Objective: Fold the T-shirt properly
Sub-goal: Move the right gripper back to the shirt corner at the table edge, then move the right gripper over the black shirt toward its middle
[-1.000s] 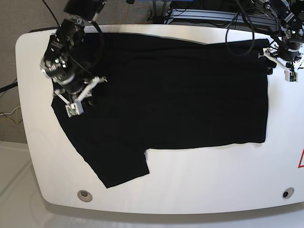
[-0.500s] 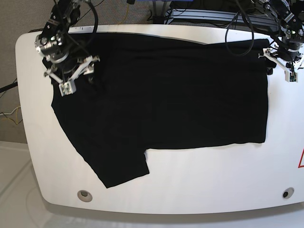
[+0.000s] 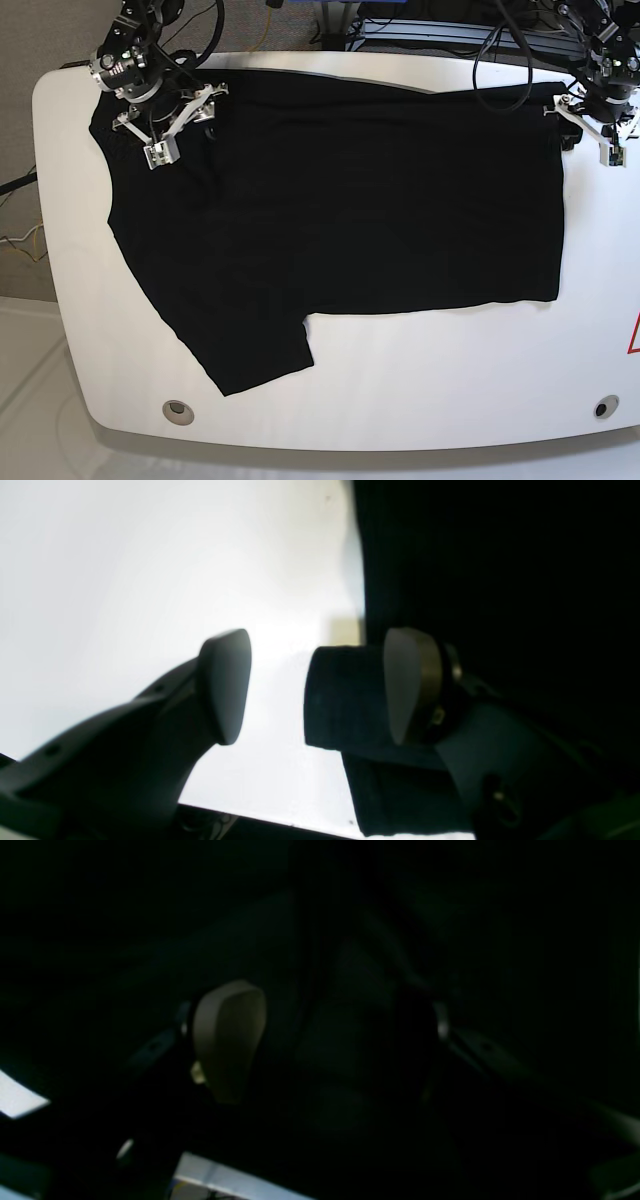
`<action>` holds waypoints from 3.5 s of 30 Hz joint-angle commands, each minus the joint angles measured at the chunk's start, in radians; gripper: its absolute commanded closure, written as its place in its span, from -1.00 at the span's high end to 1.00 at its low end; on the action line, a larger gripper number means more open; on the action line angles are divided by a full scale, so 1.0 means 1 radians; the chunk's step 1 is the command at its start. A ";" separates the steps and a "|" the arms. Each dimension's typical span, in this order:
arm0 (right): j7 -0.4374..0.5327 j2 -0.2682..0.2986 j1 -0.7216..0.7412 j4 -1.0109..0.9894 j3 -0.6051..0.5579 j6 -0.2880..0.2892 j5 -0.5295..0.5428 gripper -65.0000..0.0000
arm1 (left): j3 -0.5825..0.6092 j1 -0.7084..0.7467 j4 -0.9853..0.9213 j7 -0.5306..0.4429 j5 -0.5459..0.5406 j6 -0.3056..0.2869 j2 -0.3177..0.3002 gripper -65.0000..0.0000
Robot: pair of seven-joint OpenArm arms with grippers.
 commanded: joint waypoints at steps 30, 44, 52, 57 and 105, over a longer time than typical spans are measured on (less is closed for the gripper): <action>0.020 -0.025 0.022 -0.088 0.001 -0.002 0.003 -0.16 | -0.007 0.019 0.021 -0.017 -0.017 0.000 -0.013 0.21; 0.020 -0.023 0.053 -0.065 -0.044 -0.002 0.003 -0.91 | -0.007 0.019 0.021 -0.017 -0.017 0.000 -0.013 0.21; 0.017 -0.025 0.078 -0.016 -0.110 -0.002 0.001 -0.91 | -0.009 0.019 0.021 -0.017 -0.017 0.000 -0.013 0.21; 0.017 -0.027 0.105 -0.016 -0.143 -0.002 0.004 -0.91 | -0.009 0.020 0.021 -0.017 -0.017 0.000 -0.013 0.21; 0.020 -0.023 0.294 -0.162 -0.255 -0.073 0.000 0.15 | -0.003 0.029 0.021 -0.017 -0.019 0.000 -0.010 0.21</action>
